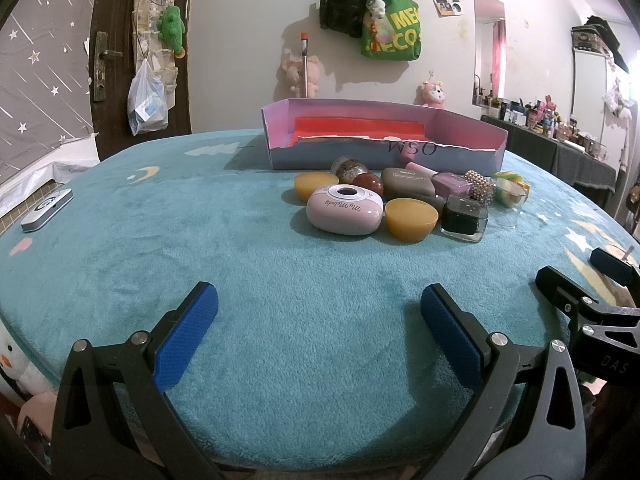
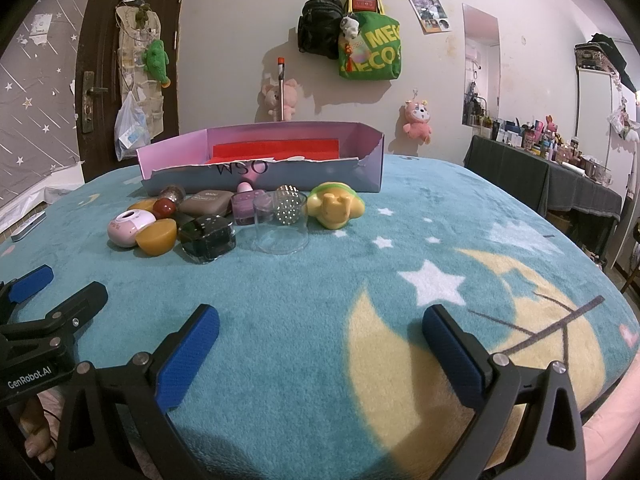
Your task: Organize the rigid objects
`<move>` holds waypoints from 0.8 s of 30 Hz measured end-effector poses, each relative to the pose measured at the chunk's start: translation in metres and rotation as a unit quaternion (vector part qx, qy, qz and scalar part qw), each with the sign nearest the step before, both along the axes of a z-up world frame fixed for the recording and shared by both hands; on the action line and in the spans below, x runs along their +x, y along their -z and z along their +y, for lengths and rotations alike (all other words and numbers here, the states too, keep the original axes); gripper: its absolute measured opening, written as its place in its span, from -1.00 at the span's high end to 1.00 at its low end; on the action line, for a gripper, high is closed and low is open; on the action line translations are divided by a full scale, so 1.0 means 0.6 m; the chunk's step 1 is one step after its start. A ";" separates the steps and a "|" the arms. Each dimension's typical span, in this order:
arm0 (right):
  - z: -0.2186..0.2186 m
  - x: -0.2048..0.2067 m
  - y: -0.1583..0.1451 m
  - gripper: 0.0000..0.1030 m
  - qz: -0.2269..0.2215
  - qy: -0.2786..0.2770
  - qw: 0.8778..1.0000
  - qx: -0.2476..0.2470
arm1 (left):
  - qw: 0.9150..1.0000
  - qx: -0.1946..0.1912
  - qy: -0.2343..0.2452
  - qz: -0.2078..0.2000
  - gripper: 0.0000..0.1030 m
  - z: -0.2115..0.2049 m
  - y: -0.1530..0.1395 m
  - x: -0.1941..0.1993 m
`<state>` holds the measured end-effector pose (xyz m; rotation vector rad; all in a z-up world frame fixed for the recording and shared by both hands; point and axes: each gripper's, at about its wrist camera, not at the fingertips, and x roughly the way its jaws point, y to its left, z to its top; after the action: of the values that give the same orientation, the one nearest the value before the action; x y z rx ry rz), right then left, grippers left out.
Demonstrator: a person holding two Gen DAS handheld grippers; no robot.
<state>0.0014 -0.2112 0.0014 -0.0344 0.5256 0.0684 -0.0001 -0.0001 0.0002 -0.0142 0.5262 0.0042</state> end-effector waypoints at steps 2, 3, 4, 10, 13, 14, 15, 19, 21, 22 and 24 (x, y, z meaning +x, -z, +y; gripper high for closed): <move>0.000 0.000 0.000 -1.00 0.000 0.000 1.000 0.000 | 1.000 -0.002 0.000 0.001 -1.00 0.001 0.000 0.000; 0.000 0.000 0.000 -1.00 0.000 0.000 1.000 0.000 | 1.000 -0.002 0.001 0.001 -1.00 0.001 0.000 0.000; 0.000 0.001 0.000 -1.00 0.000 0.000 1.000 0.000 | 1.000 -0.001 0.001 0.002 -1.00 0.001 0.000 0.000; -0.002 0.003 -0.001 -1.00 0.003 -0.003 1.000 0.001 | 1.000 -0.007 0.006 0.011 -1.00 0.003 -0.011 0.010; -0.008 0.008 -0.008 -1.00 0.006 -0.004 1.000 0.005 | 1.000 -0.015 0.011 0.014 -1.00 0.005 -0.012 0.014; -0.008 0.011 -0.012 -1.00 0.007 -0.003 1.000 0.005 | 1.000 -0.017 0.013 0.015 -1.00 0.008 -0.014 0.015; -0.006 0.011 -0.016 -1.00 0.007 -0.002 1.000 0.005 | 1.000 -0.017 0.013 0.015 -1.00 0.009 -0.016 0.016; -0.016 0.015 -0.012 -1.00 0.011 -0.002 1.000 0.006 | 0.999 -0.024 0.015 0.021 -1.00 0.014 -0.023 0.019; -0.014 0.015 -0.013 -1.00 0.008 -0.003 1.000 0.004 | 0.999 -0.028 0.019 0.025 -1.00 0.017 -0.030 0.022; -0.013 0.017 -0.017 -1.00 0.007 -0.003 1.000 0.003 | 0.999 -0.029 0.021 0.026 -1.00 0.018 -0.033 0.025; -0.014 0.022 -0.027 -1.00 0.004 -0.008 1.000 0.003 | 0.999 -0.030 0.024 0.031 -1.00 0.020 -0.041 0.032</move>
<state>0.0145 -0.2196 0.0173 -0.0318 0.5330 0.0861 0.0193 0.0118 0.0249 -0.0598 0.5890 -0.0581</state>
